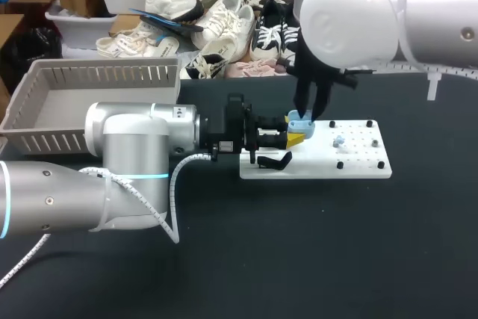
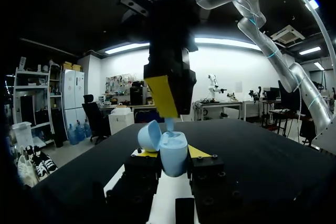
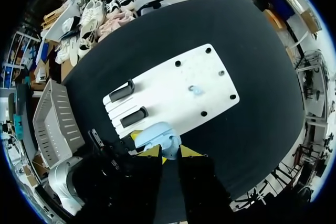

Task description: Pick up each earbud case from the left stands, insert the matching earbuds, close the lid, and place the case in the box.

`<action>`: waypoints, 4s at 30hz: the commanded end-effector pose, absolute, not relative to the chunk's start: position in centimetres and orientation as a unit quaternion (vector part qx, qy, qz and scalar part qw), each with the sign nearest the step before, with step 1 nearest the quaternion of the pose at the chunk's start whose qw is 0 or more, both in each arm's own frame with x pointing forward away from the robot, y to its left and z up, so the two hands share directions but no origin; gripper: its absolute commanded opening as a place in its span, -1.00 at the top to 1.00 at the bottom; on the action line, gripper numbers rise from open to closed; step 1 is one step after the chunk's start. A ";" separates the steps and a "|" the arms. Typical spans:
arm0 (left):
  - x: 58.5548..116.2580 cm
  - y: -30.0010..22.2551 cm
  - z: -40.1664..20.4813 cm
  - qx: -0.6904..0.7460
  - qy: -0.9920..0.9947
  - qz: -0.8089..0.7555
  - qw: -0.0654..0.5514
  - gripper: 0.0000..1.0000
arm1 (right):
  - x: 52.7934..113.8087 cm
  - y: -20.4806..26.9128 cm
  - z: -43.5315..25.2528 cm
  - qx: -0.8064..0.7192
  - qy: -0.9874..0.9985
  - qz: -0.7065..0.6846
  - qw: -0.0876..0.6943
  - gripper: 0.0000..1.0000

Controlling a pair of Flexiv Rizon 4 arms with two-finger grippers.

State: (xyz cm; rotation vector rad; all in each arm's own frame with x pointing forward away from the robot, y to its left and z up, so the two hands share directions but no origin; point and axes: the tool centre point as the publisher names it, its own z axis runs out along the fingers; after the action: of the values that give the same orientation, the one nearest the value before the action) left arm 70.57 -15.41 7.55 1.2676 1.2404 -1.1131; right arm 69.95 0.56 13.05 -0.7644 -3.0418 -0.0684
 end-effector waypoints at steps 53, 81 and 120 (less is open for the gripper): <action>70.6 -15.4 7.5 0.524 0.512 -0.460 0.501 1.00 | 69.6 1.2 12.9 -0.240 -0.970 -0.023 0.005 1.00; 70.6 -15.4 7.5 0.524 0.512 -0.460 0.501 1.00 | 69.8 1.1 12.9 -0.240 -0.970 -0.024 0.004 1.00; 70.6 -15.4 7.5 0.524 0.512 -0.460 0.501 1.00 | 70.4 0.8 12.7 -0.243 -0.970 -0.024 0.008 1.00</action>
State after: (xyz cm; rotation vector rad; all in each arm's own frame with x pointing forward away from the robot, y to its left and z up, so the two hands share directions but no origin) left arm 70.58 -15.39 7.55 1.2673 1.2407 -1.1128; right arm 70.35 0.79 12.78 -0.7559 -3.0312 -0.0776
